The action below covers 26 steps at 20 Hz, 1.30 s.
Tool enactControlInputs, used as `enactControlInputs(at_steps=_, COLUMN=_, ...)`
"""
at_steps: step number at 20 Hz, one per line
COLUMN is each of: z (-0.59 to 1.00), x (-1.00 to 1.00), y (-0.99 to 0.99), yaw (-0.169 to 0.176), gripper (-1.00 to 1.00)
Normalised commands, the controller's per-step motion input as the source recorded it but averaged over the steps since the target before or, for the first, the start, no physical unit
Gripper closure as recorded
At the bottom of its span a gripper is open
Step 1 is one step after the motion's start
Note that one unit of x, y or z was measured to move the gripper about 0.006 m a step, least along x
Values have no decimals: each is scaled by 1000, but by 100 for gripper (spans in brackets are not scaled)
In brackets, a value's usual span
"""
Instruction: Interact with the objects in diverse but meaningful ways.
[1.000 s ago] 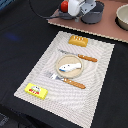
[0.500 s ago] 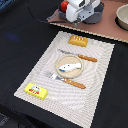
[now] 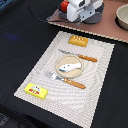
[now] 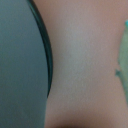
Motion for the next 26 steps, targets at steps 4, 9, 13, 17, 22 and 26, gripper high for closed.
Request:
enactControlInputs(at_steps=4, z=0, x=221, y=141, yaw=-2, gripper=100)
enactControlInputs(at_steps=9, z=-7, x=174, y=106, yaw=0, gripper=100)
enactControlInputs(at_steps=13, z=159, x=295, y=26, yaw=0, gripper=100)
enactControlInputs(at_steps=17, z=910, x=526, y=-57, yaw=-73, gripper=100)
enactControlInputs(at_steps=22, z=681, x=598, y=-83, yaw=-118, gripper=100)
enactControlInputs(at_steps=26, z=604, x=444, y=-254, yaw=-88, gripper=100)
